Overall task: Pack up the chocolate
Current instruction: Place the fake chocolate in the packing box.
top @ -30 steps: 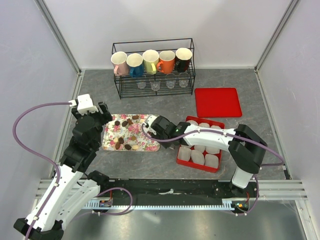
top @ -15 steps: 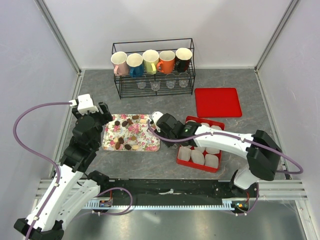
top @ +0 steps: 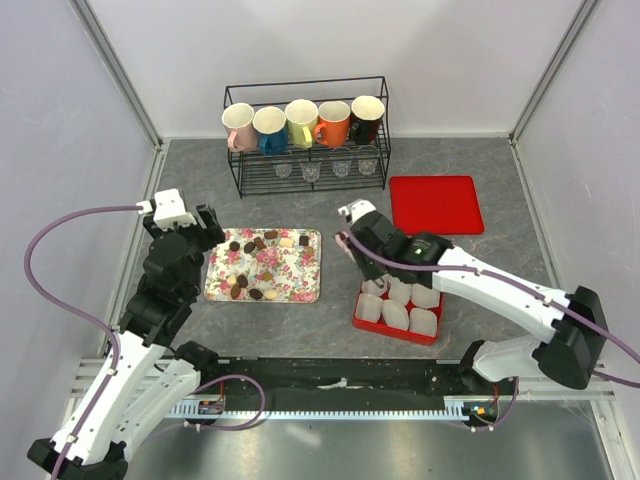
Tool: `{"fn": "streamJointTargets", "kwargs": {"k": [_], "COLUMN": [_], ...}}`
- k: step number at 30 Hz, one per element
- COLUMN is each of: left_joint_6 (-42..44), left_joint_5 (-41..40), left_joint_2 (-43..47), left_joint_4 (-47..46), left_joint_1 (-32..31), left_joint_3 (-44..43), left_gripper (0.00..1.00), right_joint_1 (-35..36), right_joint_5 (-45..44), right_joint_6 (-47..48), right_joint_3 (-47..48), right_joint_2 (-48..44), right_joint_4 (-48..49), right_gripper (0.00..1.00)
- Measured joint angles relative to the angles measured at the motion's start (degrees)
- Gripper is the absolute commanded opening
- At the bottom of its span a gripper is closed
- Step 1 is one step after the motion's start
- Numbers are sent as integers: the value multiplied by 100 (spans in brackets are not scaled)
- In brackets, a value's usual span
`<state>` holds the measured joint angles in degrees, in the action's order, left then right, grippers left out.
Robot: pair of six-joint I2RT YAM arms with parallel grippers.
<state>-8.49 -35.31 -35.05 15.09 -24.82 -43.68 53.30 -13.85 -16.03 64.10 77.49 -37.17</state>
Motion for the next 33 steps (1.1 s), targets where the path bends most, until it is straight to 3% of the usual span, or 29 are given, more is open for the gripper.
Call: {"fn": "streamJointTargets", "kwargs": {"k": [12,17,33], "left_joint_6": [-50,-63,-105], "left_joint_5": [304,437,592], "left_joint_2": [149,184,323], "left_joint_4": [26,39,92], "left_joint_1": [0,0,0], "left_joint_3": [0,0,0], "left_gripper": [77,77,77], "right_joint_1": [-1060,-1550,-2739], "right_joint_5": [-157,-144,31], "right_joint_6": [-1222,-1456,-1506], "right_joint_3": [-208,-472,-1191], "right_joint_2": [-835,-920,-789], "right_joint_4": [-1941,-2323,-2216], "right_gripper": [0,0,0]}}
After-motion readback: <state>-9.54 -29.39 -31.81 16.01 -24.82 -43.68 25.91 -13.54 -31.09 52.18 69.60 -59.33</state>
